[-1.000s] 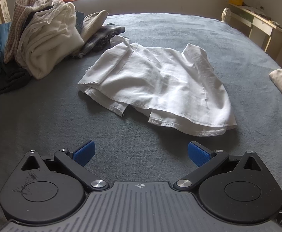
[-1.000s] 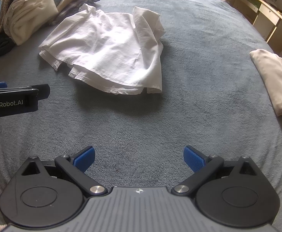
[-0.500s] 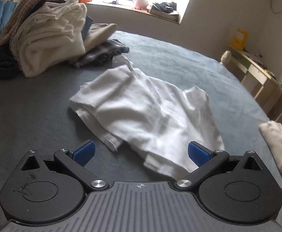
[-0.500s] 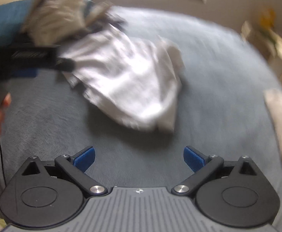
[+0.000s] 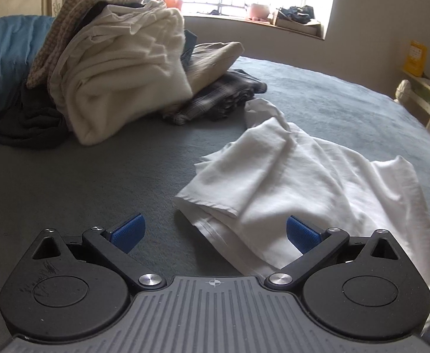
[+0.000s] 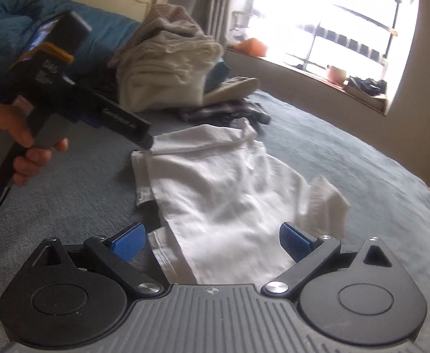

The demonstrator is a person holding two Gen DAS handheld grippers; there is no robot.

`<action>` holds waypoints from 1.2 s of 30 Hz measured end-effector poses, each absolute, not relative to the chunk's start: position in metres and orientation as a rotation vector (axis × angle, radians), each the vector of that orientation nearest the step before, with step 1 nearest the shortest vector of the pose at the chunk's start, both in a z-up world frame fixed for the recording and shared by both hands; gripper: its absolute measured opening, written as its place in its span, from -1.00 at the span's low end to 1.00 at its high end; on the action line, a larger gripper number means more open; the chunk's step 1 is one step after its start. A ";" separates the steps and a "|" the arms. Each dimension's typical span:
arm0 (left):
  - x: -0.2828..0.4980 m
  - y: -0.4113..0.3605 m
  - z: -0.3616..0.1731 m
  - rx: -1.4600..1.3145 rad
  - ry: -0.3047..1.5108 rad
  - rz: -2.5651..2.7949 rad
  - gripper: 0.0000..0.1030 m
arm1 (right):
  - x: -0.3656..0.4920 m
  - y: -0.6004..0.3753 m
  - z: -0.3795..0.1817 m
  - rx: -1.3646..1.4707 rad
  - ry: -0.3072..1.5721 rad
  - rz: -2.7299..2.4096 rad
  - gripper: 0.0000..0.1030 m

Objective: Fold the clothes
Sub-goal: 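Grasp the white shirt edge with the left gripper while the right gripper grasps another edge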

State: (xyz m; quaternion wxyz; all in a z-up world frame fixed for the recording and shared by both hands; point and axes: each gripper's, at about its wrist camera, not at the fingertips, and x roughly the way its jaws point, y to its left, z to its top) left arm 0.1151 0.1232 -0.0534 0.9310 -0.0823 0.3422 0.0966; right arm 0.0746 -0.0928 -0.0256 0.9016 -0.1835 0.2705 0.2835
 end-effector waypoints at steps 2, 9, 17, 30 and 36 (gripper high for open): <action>0.124 0.124 -0.059 -0.151 0.706 0.199 0.95 | 0.081 -0.084 -0.036 -0.372 0.573 0.610 0.91; 0.140 0.111 -0.082 -0.076 0.758 0.162 0.29 | 0.113 -0.073 -0.069 -0.332 0.661 0.602 0.48; 0.138 0.098 -0.088 -0.056 0.762 0.122 -0.78 | 0.132 -0.087 -0.078 -0.244 0.752 0.644 -0.65; 0.141 0.068 -0.040 -0.236 0.668 -0.083 -0.91 | 0.147 -0.146 -0.048 0.054 0.765 0.656 -0.01; 0.144 0.041 -0.035 -0.298 0.680 -0.218 -0.92 | 0.147 -0.129 -0.049 -0.021 0.600 0.712 0.66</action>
